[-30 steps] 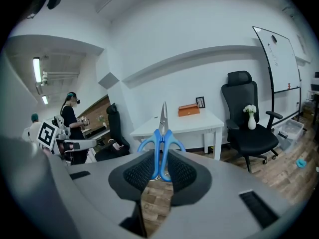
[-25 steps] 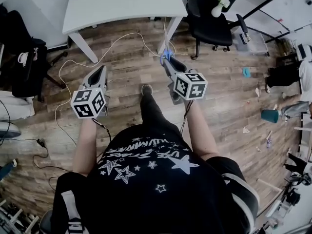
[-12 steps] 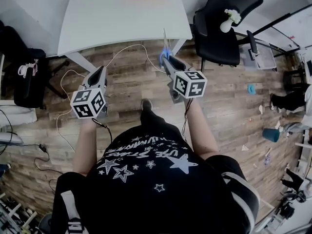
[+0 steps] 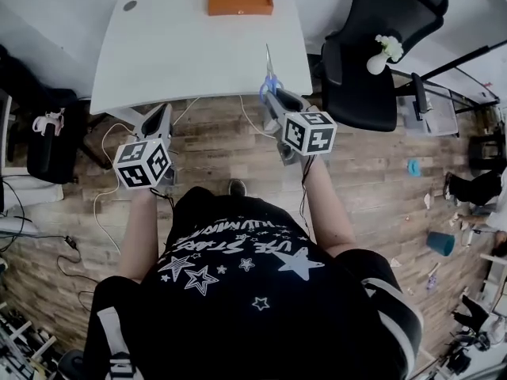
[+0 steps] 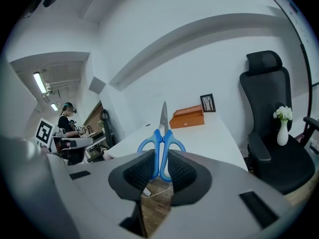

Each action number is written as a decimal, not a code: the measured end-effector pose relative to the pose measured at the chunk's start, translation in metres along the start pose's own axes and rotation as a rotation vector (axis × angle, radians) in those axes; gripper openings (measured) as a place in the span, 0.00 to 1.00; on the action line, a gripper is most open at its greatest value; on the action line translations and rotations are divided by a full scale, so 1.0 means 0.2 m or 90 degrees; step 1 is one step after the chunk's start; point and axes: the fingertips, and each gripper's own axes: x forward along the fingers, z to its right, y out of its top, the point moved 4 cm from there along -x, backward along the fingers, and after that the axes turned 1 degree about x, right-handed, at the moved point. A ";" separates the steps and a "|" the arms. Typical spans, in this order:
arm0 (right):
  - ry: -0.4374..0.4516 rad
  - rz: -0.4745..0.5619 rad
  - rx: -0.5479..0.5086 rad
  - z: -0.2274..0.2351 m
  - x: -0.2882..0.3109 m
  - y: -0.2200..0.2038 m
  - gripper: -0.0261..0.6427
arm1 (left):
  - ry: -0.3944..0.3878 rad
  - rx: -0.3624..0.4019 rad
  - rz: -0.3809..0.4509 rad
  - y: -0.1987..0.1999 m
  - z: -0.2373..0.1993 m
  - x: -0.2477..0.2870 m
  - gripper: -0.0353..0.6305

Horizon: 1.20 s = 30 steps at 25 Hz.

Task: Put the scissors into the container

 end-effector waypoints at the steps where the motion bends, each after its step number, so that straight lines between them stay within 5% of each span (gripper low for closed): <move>1: 0.001 -0.002 0.002 0.02 0.02 0.01 0.19 | -0.001 0.000 -0.001 0.02 0.01 0.03 0.08; 22: -0.052 -0.039 -0.047 0.38 0.57 0.31 0.19 | -0.058 0.010 -0.008 0.28 -0.25 0.83 0.08; 30: -0.075 -0.092 -0.139 0.46 0.88 0.54 0.19 | -0.069 0.009 -0.004 0.48 -0.46 1.09 0.08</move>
